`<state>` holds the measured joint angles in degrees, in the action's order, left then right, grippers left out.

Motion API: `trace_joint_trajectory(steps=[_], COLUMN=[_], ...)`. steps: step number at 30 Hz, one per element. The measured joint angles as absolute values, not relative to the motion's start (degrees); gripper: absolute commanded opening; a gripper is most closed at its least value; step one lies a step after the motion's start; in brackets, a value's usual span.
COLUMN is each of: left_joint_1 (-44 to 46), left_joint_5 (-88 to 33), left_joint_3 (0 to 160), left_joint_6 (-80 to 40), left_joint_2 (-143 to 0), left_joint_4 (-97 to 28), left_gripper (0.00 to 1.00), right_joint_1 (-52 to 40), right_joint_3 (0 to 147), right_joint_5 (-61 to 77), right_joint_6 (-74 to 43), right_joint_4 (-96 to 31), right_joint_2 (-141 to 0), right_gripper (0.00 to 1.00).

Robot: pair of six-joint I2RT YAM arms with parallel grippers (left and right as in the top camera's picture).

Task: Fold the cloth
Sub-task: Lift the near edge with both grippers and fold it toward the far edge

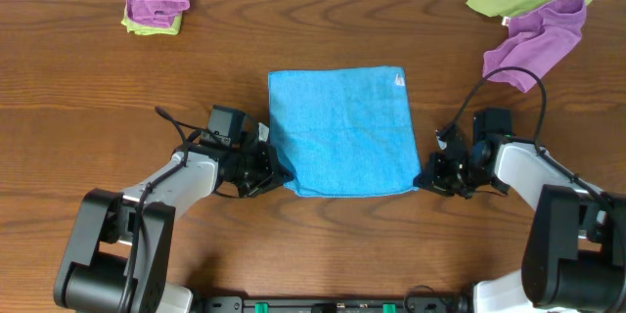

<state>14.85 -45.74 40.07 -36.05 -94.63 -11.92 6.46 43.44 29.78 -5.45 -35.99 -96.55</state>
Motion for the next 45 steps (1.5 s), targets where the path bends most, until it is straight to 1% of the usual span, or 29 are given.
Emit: trace_joint_trajectory(steps=[6, 9, 15, 22, 30, 37, 41, 45], left_joint_1=[14.9, 14.8, 14.1, 13.8, 13.7, 13.4, 11.3, 9.3], left_joint_5=[-45.7, -45.7, -45.3, -41.6, -35.8, -32.0, -31.1, -31.6], left_joint_3=[40.1, 40.1, 43.4, 48.5, 50.2, 50.6, 51.2, 54.7], left_joint_6=[-36.1, -36.2, -35.2, -33.4, -32.7, -32.4, -32.3, -32.1], left_joint_2=[-94.6, -94.6, -94.8, -94.8, -94.8, -94.8, -95.2, -98.7], left_joint_4=[-10.2, -9.1, -8.6, -8.1, -6.3, -2.0, -1.0, -0.6], left_gripper=[0.06, 0.06, 0.06, 0.06, 0.06, 0.06, 0.06, 0.06], right_joint_1=[6.4, 6.4, 6.4, 5.0, 1.2, 0.9, 0.9, 0.2], right_joint_3=[43.5, 44.8, 52.2, 57.6, 59.7, 60.0, 60.1, 60.9], right_joint_5=[31.3, 30.9, 30.3, 30.0, 28.5, 27.2, 27.1, 27.2], right_joint_6=[-6.0, -6.4, -6.6, -6.8, -9.1, -12.5, -14.5, -16.1], right_joint_4=[-36.4, -39.5, -43.6, -43.7, -37.3, -31.1, -27.9, -25.4], right_joint_2=[-96.9, -97.1, -97.1, -97.1, -97.0, -97.0, -97.0, -97.5], right_gripper=[0.02, 0.02, 0.02, 0.02, 0.02, 0.02, 0.02, 0.02])
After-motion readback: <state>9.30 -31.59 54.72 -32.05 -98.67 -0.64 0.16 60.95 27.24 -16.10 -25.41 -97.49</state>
